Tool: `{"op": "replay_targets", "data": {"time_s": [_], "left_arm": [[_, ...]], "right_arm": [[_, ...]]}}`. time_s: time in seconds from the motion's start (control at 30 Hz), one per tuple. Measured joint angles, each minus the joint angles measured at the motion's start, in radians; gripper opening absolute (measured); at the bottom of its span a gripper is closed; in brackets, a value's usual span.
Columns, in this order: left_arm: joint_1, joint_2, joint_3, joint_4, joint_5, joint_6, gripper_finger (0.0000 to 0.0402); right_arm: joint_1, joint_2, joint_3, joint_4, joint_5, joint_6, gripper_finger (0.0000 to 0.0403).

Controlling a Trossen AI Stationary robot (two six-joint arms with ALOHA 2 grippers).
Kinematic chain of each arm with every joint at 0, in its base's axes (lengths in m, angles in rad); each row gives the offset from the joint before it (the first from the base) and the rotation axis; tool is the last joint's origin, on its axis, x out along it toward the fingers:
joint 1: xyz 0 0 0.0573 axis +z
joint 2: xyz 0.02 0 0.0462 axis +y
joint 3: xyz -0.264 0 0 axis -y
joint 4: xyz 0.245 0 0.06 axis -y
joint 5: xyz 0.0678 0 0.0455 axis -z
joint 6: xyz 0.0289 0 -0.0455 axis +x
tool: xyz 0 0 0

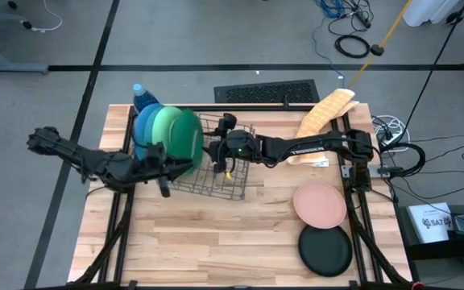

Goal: Sort dishes
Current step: Put the dark green plate into the dish rack, then put the light orange plate into the dish rack

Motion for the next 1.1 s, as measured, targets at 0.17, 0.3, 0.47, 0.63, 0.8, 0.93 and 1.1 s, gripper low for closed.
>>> {"op": "replay_targets", "data": {"time_s": [0.17, 0.3, 0.47, 0.63, 0.8, 0.93, 1.1], "left_arm": [[-0.033, -0.024, 0.044, 0.035, 0.0, 0.101, 0.0084], [-0.064, -0.04, 0.046, 0.128, 0.009, 0.202, 0.0084], [-0.105, -0.045, 0.046, 0.12, 0.022, 0.267, 0.0084], [-0.143, -0.037, 0.046, 0.091, 0.022, 0.29, 0.0084], [-0.169, -0.034, 0.046, 0.071, 0.021, 0.294, 0.0084], [-0.177, -0.021, 0.046, 0.064, 0.022, 0.301, 0.0084], [-0.184, 0.011, 0.046, 0.061, 0.025, 0.334, 0.0083]], "right_arm": [[-0.008, 0.035, 0.014, -0.027, -0.021, 0.003, 0.0228], [-0.008, 0.04, 0.016, -0.053, -0.035, 0.032, 0.0228], [0.05, -0.025, 0.014, -0.117, -0.039, 0.042, 0.0228], [0.157, -0.171, 0.017, -0.384, -0.04, 0.088, 0.0228], [0.281, -0.332, 0.017, -0.729, 0.051, 0.29, 0.0228], [0.368, -0.393, 0.017, -1.056, 0.089, 0.63, 0.0228], [0.513, -0.381, -0.019, -1.352, 0.04, 1.067, 0.0228]]}}
